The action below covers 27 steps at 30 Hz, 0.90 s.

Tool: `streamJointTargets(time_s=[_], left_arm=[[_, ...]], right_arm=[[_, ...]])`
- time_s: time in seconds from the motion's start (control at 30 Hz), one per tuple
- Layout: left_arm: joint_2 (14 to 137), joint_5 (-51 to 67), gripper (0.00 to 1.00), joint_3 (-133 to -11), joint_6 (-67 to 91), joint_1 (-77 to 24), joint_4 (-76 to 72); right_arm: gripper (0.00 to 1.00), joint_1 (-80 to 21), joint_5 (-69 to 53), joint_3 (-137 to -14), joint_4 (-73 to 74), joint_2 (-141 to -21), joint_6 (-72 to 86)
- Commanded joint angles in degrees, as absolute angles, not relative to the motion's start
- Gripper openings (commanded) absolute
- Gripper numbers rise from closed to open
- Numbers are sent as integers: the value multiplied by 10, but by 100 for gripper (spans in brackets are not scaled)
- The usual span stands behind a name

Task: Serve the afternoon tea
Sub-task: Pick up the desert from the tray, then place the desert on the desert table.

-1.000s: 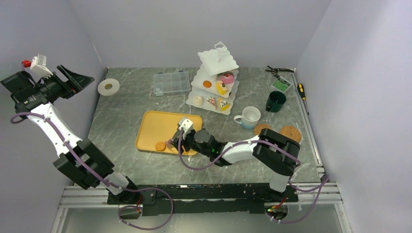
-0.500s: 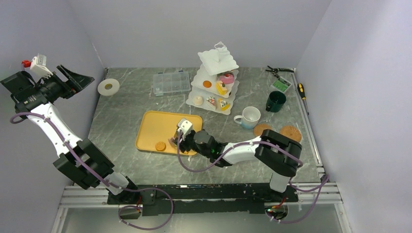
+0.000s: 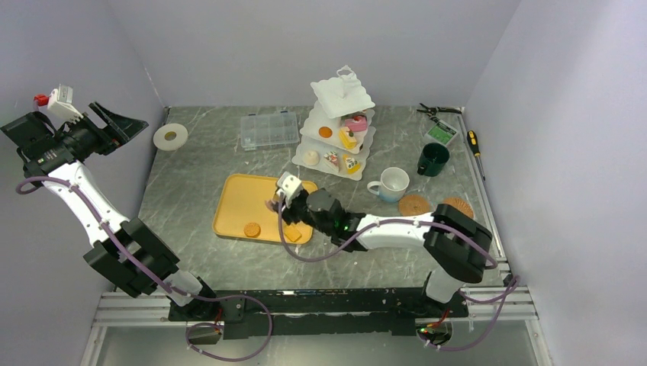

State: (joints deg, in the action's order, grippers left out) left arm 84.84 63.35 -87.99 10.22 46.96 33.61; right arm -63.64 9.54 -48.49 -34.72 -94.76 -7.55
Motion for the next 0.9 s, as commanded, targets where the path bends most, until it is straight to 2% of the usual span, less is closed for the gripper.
streamJointTargets(time_s=[0.0,0.53,0.87], left_arm=[[832,654,93,-899,104,473,318],[827,655,93,-897,105,474,314],[831,657,93,-894,104,474,313]], right_arm=[[50,-606,75,-548,-351,-893,-102],[51,-406,25,-747,-257,-833,-149],[51,-305,21,-728,-251,-801,-121]])
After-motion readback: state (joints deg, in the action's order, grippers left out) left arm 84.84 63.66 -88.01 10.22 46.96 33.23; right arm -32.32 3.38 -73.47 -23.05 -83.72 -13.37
